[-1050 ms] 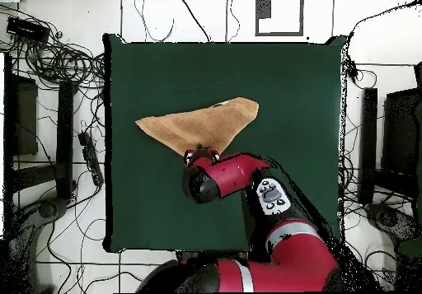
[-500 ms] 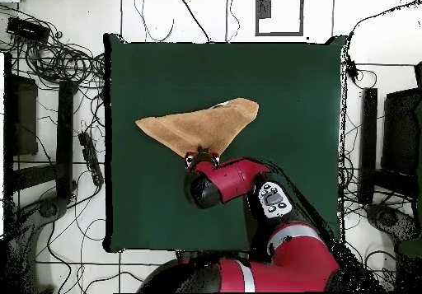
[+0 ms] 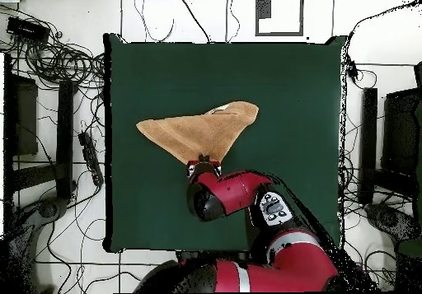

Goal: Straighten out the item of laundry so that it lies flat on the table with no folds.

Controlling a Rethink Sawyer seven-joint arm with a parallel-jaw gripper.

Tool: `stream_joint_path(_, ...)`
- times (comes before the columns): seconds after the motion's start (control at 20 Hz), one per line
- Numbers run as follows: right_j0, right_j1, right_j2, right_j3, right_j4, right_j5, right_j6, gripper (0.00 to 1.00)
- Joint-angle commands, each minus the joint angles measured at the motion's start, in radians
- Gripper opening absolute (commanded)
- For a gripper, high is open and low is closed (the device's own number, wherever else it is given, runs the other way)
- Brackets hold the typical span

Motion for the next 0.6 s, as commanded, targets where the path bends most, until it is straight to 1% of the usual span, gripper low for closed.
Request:
stream_joint_path(0.05, 0.056, 0.081, -0.049, 0.172, 0.018, 0.030, 0.131, 0.00)
stream_joint_path(0.6, 0.071, 0.104, -0.080, 0.228, 0.048, -0.036, 0.141, 0.00)
